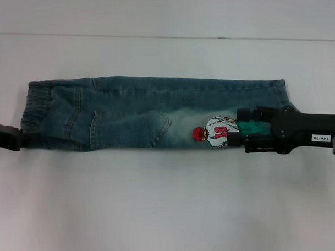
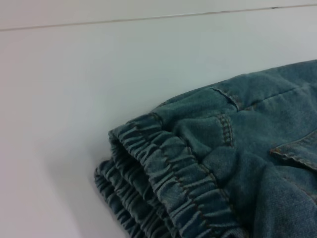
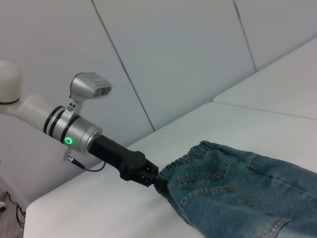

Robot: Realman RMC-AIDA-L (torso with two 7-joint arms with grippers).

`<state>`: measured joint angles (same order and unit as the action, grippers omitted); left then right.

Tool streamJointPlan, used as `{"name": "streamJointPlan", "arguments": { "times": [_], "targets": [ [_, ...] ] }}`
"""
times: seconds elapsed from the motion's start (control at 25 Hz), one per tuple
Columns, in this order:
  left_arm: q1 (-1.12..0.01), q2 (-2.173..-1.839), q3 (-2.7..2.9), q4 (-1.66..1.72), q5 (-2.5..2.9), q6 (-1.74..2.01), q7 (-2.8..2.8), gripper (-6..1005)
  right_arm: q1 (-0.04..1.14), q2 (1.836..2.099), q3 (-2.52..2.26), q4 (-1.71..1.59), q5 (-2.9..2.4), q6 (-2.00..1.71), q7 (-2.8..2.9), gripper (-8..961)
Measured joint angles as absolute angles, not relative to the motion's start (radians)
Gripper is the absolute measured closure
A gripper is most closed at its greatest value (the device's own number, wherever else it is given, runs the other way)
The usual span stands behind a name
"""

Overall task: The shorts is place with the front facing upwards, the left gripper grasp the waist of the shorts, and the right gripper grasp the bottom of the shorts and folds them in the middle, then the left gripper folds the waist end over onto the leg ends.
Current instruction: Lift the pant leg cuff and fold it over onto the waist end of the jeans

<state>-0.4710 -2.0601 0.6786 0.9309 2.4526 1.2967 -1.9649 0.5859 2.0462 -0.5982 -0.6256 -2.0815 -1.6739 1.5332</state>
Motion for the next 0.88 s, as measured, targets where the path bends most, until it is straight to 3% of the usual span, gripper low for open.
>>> {"name": "streamJointPlan", "arguments": {
  "times": [0.32,0.88],
  "targets": [
    [-0.472,-2.062,0.678,0.936,2.451,1.297,-1.965,798,0.583,2.049,-0.595,-0.624,-2.065,-1.644,1.516,32],
    [-0.473,-2.08,0.672,1.055,2.372,1.422,-1.969,857,0.569,2.086,-0.547,-0.493,-1.874,-1.382,1.378,567]
  ]
}}
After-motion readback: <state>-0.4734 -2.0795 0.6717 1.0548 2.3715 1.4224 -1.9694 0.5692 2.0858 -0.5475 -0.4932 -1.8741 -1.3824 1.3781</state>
